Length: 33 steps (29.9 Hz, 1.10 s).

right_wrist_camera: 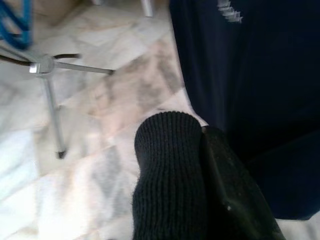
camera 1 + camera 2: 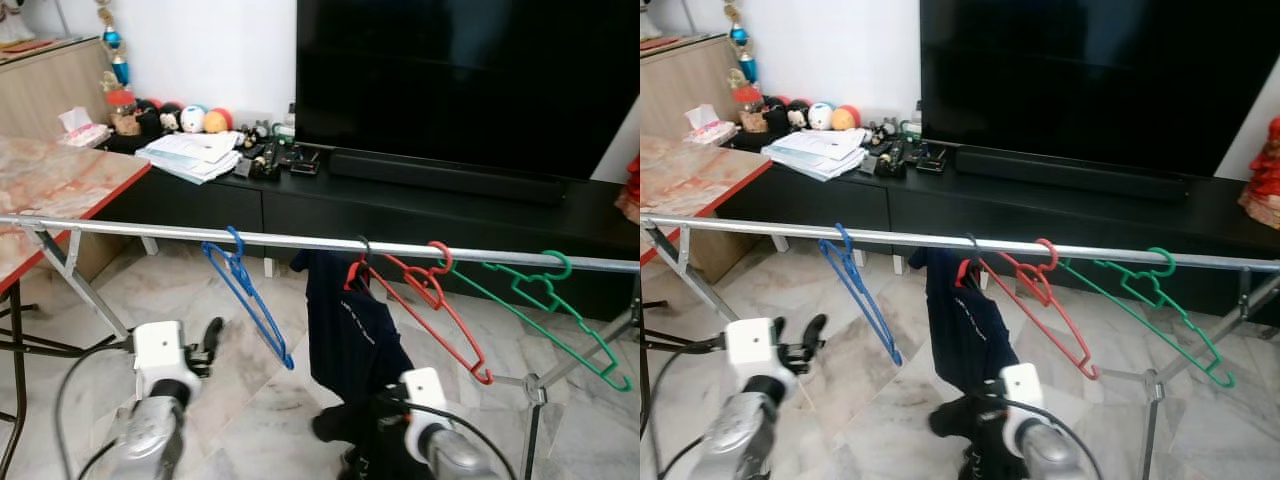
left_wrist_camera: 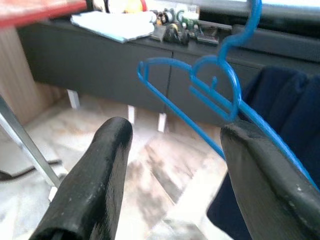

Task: Hang hanger

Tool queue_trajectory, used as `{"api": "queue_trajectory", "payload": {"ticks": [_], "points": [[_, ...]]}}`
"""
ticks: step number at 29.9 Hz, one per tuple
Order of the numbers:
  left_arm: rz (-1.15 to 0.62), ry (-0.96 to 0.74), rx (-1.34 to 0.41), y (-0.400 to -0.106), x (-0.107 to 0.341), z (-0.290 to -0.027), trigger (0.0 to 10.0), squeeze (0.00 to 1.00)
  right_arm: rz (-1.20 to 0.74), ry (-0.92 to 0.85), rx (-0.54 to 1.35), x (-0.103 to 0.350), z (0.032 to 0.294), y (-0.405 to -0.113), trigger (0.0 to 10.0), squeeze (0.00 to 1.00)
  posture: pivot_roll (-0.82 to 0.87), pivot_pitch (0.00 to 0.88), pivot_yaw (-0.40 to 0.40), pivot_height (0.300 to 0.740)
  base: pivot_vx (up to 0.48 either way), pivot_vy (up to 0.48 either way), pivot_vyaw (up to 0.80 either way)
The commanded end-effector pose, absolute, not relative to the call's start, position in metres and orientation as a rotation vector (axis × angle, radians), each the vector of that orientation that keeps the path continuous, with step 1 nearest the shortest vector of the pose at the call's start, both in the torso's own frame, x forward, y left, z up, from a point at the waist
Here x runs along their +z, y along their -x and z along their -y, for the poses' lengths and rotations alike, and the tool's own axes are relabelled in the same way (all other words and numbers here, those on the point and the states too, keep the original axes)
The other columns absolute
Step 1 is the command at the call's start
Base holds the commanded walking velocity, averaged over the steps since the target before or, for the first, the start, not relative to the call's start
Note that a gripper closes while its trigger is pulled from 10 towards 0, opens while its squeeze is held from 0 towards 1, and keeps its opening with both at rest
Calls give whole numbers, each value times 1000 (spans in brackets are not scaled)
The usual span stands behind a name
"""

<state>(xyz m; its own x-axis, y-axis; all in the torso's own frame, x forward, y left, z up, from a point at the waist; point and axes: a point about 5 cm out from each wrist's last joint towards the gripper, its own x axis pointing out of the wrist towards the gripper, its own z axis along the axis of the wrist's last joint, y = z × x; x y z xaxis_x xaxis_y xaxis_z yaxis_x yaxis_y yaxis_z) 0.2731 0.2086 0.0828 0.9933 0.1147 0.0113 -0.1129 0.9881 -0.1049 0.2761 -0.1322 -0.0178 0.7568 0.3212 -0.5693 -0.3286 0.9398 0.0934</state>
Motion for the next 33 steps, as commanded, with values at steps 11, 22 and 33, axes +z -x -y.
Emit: {"api": "queue_trajectory", "payload": {"ticks": [11,22,33], "points": [[-20,66,54,-266,79,-197,10000,0,-616,4,341,-21,138,-274,10000,0,109,0,4,740,0,0,0],[-15,54,46,-269,83,-195,10000,0,-624,-2,341,-23,137,-270,10000,0,106,0,9,740,111,-306,0],[-20,56,64,-270,84,-196,10000,0,-618,1,347,-22,138,-273,10000,0,106,0,7,740,90,-129,0]]}}
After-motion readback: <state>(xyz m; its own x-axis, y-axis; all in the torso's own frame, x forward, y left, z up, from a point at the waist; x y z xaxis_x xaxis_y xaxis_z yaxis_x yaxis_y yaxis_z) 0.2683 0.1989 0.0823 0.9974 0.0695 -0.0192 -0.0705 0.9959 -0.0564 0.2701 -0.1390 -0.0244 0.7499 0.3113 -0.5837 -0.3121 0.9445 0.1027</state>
